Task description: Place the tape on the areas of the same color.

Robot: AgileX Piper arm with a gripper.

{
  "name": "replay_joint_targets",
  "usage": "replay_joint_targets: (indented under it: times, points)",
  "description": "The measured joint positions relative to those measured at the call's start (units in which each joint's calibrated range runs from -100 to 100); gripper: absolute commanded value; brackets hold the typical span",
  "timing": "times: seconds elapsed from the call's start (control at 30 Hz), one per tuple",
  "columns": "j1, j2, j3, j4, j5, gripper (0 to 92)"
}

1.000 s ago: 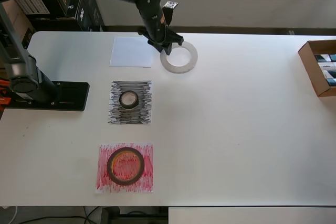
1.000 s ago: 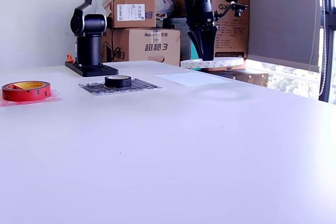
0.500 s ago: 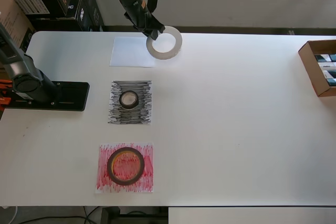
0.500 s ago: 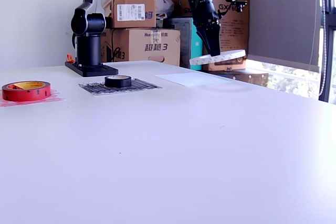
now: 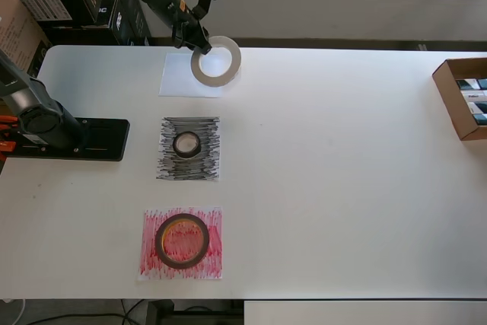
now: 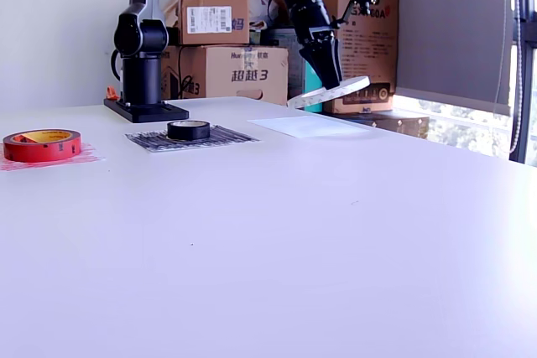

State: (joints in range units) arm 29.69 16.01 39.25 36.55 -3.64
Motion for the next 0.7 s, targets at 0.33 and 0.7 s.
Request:
replay_joint_targets:
  times: [0.33,0.7]
  points:
    - [2.64,-1.4,1.08,-1.37,9.2,0.1]
    - [2.64,-0.19,4.92,-3.9,11.91,0.1]
